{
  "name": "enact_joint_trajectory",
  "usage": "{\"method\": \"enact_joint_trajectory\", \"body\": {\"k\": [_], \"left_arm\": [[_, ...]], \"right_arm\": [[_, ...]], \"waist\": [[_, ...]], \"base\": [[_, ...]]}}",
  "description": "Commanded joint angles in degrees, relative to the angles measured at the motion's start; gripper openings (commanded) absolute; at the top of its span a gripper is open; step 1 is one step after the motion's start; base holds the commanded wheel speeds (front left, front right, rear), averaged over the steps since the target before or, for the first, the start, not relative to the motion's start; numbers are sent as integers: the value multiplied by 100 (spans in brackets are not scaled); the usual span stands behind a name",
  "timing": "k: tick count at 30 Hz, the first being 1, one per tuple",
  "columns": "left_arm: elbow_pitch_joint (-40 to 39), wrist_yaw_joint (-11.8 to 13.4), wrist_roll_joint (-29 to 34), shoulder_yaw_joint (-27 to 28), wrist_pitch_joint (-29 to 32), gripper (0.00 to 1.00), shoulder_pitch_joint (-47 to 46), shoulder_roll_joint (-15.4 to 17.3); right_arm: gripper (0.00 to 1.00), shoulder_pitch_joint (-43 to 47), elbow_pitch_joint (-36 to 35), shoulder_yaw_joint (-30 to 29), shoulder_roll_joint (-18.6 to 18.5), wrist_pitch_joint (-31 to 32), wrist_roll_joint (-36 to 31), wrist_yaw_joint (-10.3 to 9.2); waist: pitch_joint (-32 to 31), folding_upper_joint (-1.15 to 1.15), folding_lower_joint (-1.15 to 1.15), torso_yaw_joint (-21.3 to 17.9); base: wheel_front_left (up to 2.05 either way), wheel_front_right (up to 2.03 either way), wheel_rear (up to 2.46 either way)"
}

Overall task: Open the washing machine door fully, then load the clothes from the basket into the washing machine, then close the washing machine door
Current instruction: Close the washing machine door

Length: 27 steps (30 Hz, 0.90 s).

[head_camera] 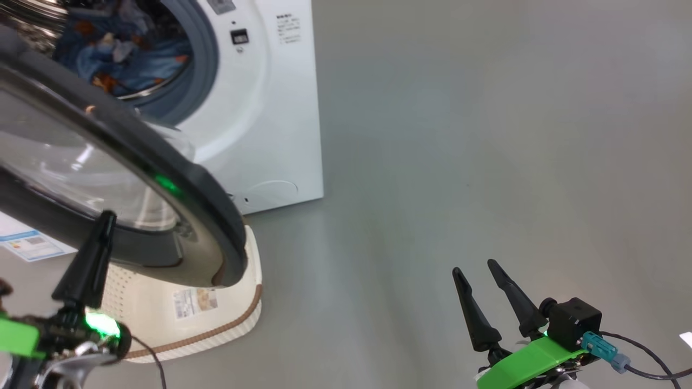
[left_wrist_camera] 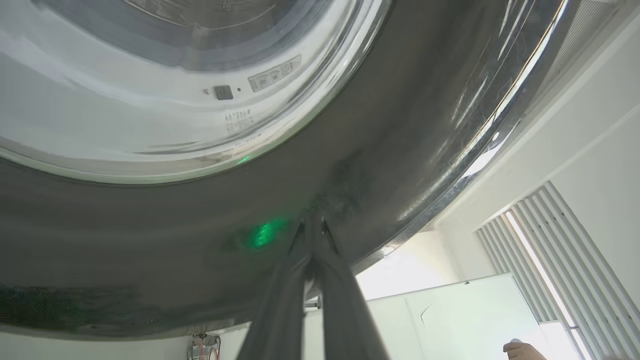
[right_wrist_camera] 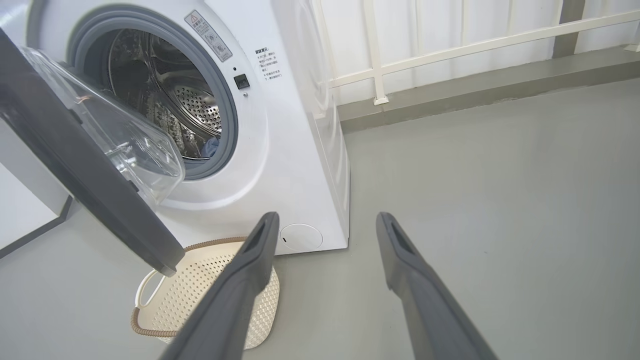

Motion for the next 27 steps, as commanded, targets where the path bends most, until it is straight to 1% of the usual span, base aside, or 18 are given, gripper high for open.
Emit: {"method": "enact_joint_trajectory", "body": {"k": [1,4,9,14,19,21,23,27], "left_arm": [[-217,-59,-30,160,-134,0,109,116],[-260,-59,-68,170,-221,0,225,116],[-418,-59,-180,145,-614,0,591,116],[-499,-59,-214,121,-1000,0,859,116],[-569,-59,-149,-29,-1398,0,1091,116],[-630,-59,-1,-109,-1582,0,1177,116],[-678,-59,-86,-190,-1822,0,1261,116],[-837,-59,-63,-371,-2165,0,1487,116]], "right_arm": [[100,-56,-97,124,12,-70,60,35],[100,-38,-83,121,12,-70,74,35],[100,58,-48,73,12,-70,91,35],[100,98,-23,58,12,-70,99,35],[100,132,-9,46,12,-70,107,35],[100,158,2,26,12,-70,106,35],[100,179,6,9,12,-70,104,35],[100,176,-8,0,12,-70,110,35]], "waist": [[-157,0,0,136],[-219,0,0,185],[-405,0,0,321],[-509,0,0,375],[-615,0,0,414],[-662,0,0,442],[-699,0,0,470],[-730,0,0,511]], "base": [[0,0,0],[0,0,0],[0,0,0],[0,0,0],[0,0,0],[0,0,0],[0,0,0],[0,0,0]]}}
